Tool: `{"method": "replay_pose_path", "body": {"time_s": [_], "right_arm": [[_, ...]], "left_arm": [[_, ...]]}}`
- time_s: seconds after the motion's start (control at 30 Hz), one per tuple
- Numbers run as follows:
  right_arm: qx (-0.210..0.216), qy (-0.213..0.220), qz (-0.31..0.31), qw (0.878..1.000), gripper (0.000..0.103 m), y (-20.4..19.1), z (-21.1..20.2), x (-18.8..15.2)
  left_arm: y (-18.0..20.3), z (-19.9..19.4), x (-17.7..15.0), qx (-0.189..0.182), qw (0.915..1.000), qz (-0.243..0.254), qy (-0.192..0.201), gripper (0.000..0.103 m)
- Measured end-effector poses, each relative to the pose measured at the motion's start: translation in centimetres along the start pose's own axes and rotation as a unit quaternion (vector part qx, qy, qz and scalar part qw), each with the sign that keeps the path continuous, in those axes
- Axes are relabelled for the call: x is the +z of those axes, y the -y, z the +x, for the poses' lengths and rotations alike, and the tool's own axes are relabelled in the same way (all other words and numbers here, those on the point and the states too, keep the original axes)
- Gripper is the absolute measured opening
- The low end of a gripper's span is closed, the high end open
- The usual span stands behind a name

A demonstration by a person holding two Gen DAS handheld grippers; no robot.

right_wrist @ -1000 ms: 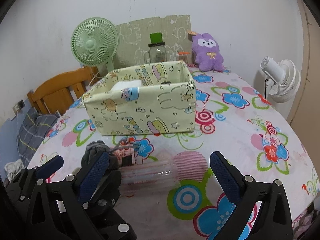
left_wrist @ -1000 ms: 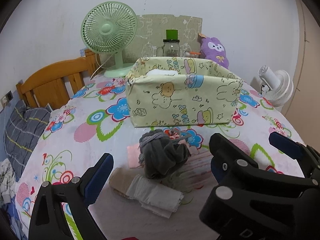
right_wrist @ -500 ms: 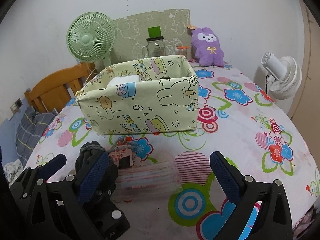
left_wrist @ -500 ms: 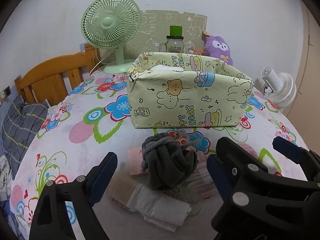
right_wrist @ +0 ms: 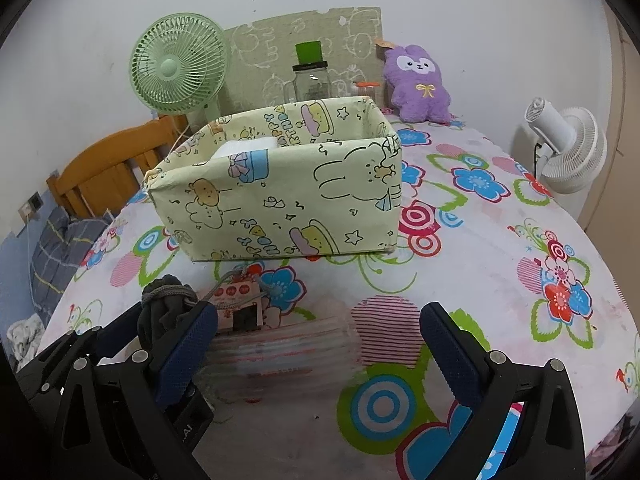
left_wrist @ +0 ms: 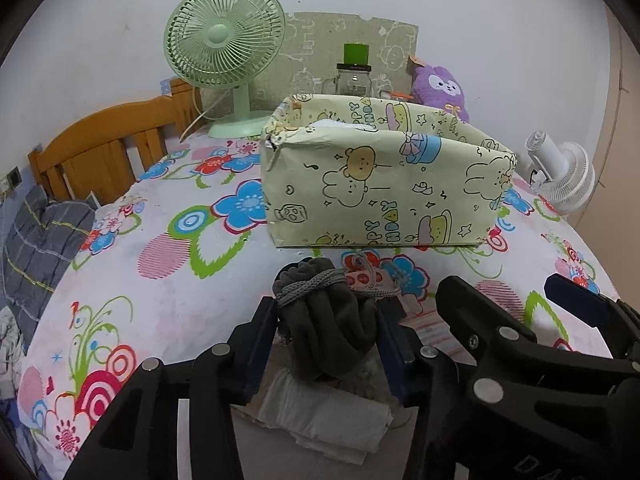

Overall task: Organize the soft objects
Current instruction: 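Grasp the grey knit drawstring pouch with the left gripper, then lift the grey pouch with the left gripper while the right reaches toward the clear plastic bag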

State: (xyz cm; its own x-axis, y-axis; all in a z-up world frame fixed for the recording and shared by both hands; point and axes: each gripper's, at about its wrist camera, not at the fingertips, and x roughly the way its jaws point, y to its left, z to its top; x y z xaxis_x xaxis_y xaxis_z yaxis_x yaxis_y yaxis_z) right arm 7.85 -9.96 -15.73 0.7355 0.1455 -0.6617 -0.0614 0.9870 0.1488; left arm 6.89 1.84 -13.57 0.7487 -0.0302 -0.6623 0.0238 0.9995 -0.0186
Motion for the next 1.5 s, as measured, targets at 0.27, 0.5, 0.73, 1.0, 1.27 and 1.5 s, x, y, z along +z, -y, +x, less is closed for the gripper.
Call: {"method": "replay_pose_path", "body": {"time_s": [0.27, 0.5, 0.73, 1.0, 1.27, 1.5], "right_arm": [[0.005, 0.000, -0.010, 1.000, 0.102, -0.8, -0.9, -0.7], [0.012, -0.018, -0.013, 1.000, 0.102, -1.4, -0.6, -1.6], [0.019, -0.047, -0.015, 0.999, 0.102, -1.9, 0.7, -1.8], [0.014, -0.071, 0.000, 0.997, 0.102, -1.6, 2.6, -1.5], [0.012, -0.070, -0.007, 0.997, 0.085, -1.9, 3.3, -1.4], [0.005, -0.057, -0.013, 0.998, 0.062, -1.8, 2.9, -1.3]], "left_arm": [[-0.7, -1.6, -0.9, 0.017, 0.9998, 0.005, 0.007, 0.049], [-1.3, -1.8, -1.8, 0.033, 0.9994, 0.008, 0.002, 0.049], [-0.8, -0.8, -2.2, 0.045, 0.9988, 0.019, 0.001, 0.049], [-0.8, 0.5, -2.0, 0.056, 0.9981, 0.024, -0.005, 0.049], [-0.6, 1.2, -1.7, 0.061, 0.9979, 0.022, -0.011, 0.049], [-0.3, 1.0, -1.6, 0.057, 0.9981, 0.016, -0.014, 0.048]]}}
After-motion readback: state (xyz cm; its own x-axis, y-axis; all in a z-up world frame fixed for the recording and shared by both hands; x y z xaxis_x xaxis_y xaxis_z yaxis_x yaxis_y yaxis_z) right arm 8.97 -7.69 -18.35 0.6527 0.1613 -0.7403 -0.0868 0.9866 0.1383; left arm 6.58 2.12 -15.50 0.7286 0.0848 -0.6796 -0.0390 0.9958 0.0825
